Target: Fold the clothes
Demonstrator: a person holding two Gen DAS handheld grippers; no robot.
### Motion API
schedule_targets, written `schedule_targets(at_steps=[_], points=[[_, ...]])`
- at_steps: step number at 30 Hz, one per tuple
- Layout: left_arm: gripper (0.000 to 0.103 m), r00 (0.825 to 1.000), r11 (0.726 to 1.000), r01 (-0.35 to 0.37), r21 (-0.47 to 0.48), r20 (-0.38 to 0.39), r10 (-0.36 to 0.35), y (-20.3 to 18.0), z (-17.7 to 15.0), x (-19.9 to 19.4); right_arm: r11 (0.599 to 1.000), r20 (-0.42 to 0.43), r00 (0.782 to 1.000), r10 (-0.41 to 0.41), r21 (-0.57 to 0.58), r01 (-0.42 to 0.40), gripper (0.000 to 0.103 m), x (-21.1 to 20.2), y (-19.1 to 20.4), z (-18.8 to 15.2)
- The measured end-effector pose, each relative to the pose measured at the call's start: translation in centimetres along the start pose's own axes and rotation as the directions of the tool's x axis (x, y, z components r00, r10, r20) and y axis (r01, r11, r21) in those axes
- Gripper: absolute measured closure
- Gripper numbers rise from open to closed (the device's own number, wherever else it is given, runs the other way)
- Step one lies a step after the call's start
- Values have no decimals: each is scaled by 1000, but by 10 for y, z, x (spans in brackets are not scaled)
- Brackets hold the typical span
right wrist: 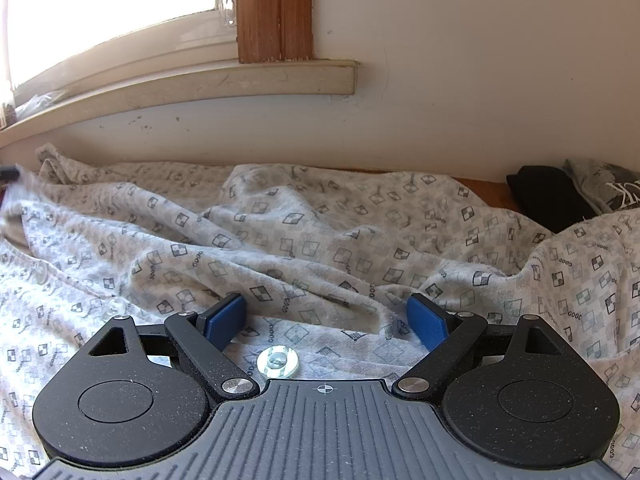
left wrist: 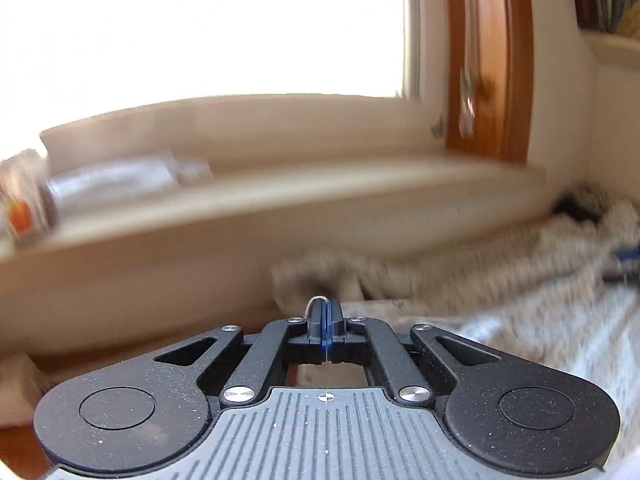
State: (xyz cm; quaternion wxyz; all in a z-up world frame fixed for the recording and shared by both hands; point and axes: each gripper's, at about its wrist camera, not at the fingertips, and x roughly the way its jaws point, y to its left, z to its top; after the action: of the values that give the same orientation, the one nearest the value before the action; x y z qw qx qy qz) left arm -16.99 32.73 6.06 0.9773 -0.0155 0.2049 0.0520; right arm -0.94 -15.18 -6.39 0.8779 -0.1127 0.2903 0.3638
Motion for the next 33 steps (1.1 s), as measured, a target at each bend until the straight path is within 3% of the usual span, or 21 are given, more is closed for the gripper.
schedule_targets(at_steps=[2,4,8,10,12,14,18,24,28,29,30,32,33], points=[[103,999,1000,-20,-15,35,21,3,11,-4,1000,0,1000,1,-1,-1,16,0,0,0],[103,999,999,-36,-13,21,37,5,15,3,1000,0,1000,2,-1,-2,16,0,0,0],[97,992,996,-93,15,-81,94,2,1,23,1000,2,1000,-1,-1,1,15,-1,0,0],[85,990,994,-107,3,-92,107,3,-7,22,1000,2,1000,-2,-1,2,15,-1,0,0],[73,991,996,-89,-18,-101,87,3,-14,16,1000,1,1000,-4,1,4,15,0,0,0],[72,992,998,-61,-24,-109,58,0,-20,9,1000,0,1000,-6,3,6,14,0,1,0],[54,991,1000,18,-16,-135,-20,-16,-26,8,1000,-3,1000,-6,3,6,14,1,0,1],[51,977,986,128,-108,-158,-144,-36,-25,26,1000,-4,1000,-10,1,10,12,0,1,0],[54,968,980,149,-133,-181,-172,-48,-21,39,1000,-5,1000,-8,4,8,12,0,-1,0],[65,968,980,148,-131,-183,-170,-49,-21,40,1000,-4,1000,-7,5,7,12,0,-1,0],[87,968,981,147,-128,-184,-169,-51,-21,40,1000,-5,1000,-7,6,7,12,0,-1,0],[102,972,982,154,-111,-160,-171,-54,-18,29,1000,-6,1000,-6,7,6,12,0,-1,0],[102,975,982,159,-102,-143,-172,-56,-16,22,1000,-6,1000,-4,8,4,12,0,-2,0]])
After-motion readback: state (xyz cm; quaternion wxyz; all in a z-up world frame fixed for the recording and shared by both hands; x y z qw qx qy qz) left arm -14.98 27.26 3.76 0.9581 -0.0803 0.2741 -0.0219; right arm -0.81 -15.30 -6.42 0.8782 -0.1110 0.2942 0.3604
